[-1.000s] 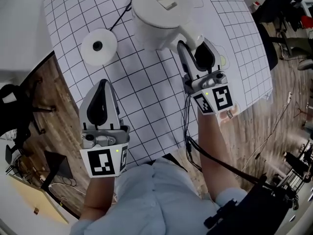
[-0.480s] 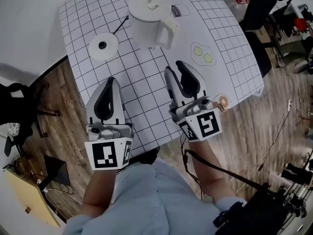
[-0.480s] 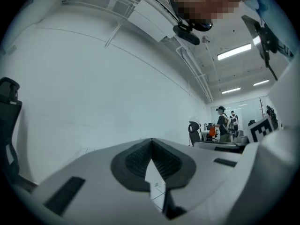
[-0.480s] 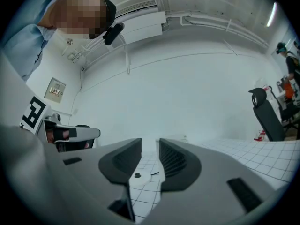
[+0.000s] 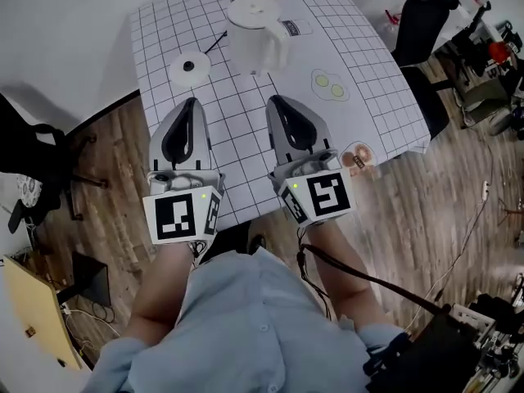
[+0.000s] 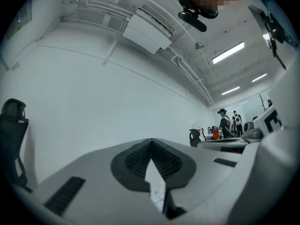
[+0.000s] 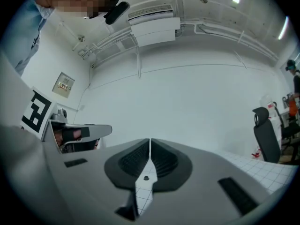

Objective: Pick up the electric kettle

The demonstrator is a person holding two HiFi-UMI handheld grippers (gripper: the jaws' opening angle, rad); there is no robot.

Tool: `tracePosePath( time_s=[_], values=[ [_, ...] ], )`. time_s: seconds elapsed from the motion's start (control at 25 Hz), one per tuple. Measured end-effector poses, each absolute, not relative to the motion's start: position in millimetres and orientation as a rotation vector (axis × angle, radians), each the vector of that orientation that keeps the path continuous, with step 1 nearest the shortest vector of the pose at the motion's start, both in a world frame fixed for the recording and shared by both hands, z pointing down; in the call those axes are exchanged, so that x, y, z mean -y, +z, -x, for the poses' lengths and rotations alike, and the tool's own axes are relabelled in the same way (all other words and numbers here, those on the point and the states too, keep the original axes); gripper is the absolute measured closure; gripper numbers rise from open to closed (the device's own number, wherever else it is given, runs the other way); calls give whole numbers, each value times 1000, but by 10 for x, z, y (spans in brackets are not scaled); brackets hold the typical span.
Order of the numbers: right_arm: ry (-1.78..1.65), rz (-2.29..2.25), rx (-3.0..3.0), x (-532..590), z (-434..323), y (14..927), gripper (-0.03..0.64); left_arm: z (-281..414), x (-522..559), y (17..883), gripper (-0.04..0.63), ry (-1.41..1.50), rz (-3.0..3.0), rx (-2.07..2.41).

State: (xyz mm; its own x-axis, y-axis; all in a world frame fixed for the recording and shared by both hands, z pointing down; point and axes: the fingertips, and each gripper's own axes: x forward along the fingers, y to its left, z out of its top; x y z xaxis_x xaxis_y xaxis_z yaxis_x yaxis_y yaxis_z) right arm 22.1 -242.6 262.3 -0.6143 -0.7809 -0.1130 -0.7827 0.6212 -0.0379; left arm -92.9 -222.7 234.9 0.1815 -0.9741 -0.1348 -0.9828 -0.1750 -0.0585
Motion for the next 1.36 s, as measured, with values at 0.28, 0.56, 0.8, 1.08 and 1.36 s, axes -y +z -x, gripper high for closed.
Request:
tracePosePath(
  time_s=[0.28, 0.56, 0.8, 1.08, 1.36],
  values=[
    [110, 1293, -2739, 2047, -161, 2388, 615, 904, 1906, 2094, 595, 115, 2257, -1911],
    [176, 1279, -2737, 1915, -155, 2261, 615, 812, 1766, 2080, 595, 108, 2256, -1882],
    [197, 1272, -2739, 1901, -134, 2217, 615, 791, 1756, 2054, 595, 107, 2247, -1874],
    [202, 1270, -2733, 1919, -126, 2206, 615, 776, 1763, 2043, 595, 101, 2240, -1867],
    [203, 1273, -2731, 1959, -153, 2230, 615, 766, 1799, 2062, 595, 105, 2239, -1866]
  ],
)
